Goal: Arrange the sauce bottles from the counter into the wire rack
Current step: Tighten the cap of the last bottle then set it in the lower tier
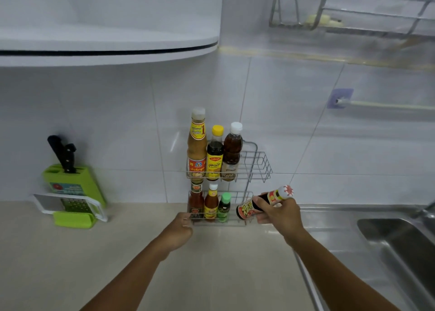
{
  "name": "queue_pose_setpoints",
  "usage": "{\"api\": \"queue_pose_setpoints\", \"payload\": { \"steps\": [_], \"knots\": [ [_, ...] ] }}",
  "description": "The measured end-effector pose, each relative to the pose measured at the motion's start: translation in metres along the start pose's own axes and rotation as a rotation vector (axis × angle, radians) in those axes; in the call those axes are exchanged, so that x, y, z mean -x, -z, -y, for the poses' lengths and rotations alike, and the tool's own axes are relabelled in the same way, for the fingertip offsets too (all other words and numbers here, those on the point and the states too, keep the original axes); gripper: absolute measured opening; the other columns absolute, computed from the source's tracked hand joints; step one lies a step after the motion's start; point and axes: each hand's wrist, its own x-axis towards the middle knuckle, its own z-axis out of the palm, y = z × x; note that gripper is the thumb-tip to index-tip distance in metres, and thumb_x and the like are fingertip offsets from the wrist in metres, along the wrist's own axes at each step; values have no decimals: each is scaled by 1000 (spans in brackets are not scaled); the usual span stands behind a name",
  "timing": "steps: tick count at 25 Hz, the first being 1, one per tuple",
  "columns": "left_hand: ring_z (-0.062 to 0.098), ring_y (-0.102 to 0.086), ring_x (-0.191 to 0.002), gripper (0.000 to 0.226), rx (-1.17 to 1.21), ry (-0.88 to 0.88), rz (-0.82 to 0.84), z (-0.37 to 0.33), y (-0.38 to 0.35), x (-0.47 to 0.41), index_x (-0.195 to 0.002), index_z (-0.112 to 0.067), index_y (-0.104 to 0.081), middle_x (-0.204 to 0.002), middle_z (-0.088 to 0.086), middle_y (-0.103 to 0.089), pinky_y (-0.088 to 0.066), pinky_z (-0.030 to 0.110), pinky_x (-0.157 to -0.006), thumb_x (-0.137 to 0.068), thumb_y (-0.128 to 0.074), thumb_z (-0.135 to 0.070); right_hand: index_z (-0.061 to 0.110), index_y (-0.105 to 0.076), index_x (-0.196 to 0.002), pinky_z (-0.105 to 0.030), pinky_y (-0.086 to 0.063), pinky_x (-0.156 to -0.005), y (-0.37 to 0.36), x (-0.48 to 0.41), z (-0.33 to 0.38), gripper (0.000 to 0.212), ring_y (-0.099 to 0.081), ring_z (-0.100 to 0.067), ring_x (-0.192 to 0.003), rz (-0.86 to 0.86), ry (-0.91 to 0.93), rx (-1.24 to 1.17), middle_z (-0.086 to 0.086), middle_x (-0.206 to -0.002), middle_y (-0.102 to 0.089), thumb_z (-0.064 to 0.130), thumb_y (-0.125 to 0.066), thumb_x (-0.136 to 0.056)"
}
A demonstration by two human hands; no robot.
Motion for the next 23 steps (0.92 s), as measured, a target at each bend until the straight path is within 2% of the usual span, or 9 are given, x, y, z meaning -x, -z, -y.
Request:
{"api": "queue_pose_setpoints", "payload": {
  "steps": [1, 4, 6, 8, 9, 12, 16, 19, 23],
  "knots": [
    [20, -49, -116, 57, 26, 17, -17, 2, 1, -9, -149, -17, -31, -137, 3, -49, -46, 25, -77, -96, -45, -5, 12, -77, -91, -49, -67, -65, -4, -9, -6, 20, -79, -32, -62, -25, -1, 13, -15, -79, -80, 21, -89, -78],
    [26, -37, -142, 67, 69, 55, -67, 7, 1, -38, -157, -18, -20, -161, 6, -31, -40, 34, -105, -96, -47, -7, 23, -71, -83, -51, -67, -65, -17, -34, -24, 23, -78, -34, -65, -92, 6, 67, -14, -79, -78, 20, -92, -75],
    [27, -30, -148, 72, 69, 66, -82, 8, 0, -50, -158, -18, -16, -164, 7, -25, -36, 38, -113, -96, -50, -7, 23, -71, -83, -51, -67, -63, -26, -48, -37, 25, -78, -32, -64, -110, 5, 111, -12, -76, -78, 22, -93, -72],
    [27, -31, -147, 72, 87, 60, -80, 7, -4, -61, -157, -17, -20, -163, 6, -27, -38, 38, -112, -95, -52, -5, 25, -71, -77, -50, -66, -63, -35, -59, -49, 24, -78, -30, -65, -102, 19, 141, -7, -73, -77, 23, -94, -70],
    [26, -37, -143, 70, 98, 50, -77, 7, -6, -65, -156, -17, -24, -161, 6, -32, -40, 34, -105, -94, -53, -3, 26, -71, -76, -51, -66, -63, -40, -65, -53, 24, -77, -28, -65, -98, 26, 152, -5, -73, -77, 25, -94, -68],
    [14, -47, -121, 67, 114, 21, -81, 7, -10, -79, -148, -23, -39, -151, 3, -48, -38, 28, -94, -86, -56, -5, 24, -71, -78, -51, -66, -63, -54, -85, -64, 27, -77, -27, -64, -74, 14, 189, -6, -73, -77, 32, -94, -65],
    [15, -54, -126, 79, 95, 22, -87, 17, -10, -94, -145, -34, -43, -143, -7, -56, -45, 39, -106, -68, -56, -27, 20, -71, -71, -50, -65, -58, -66, -101, -75, 30, -77, -25, -62, -24, -13, 257, -6, -70, -77, 31, -96, -63],
    [16, -54, -128, 79, 72, 20, -88, 12, -12, -90, -146, -37, -41, -140, -11, -58, -44, 37, -106, -69, -54, -30, 13, -73, -73, -47, -66, -59, -73, -110, -76, 32, -78, -24, -63, 46, -32, 360, -9, -69, -77, 34, -96, -65],
    [18, -53, -130, 71, 51, 10, -107, 12, -11, -89, -147, -38, -40, -140, -9, -59, -43, 35, -103, -79, -54, -23, 11, -74, -79, -36, -67, -61, -80, -125, -72, 50, -76, -17, -61, 145, -50, 570, -6, -69, -77, 52, -94, -58]
  ]
}}
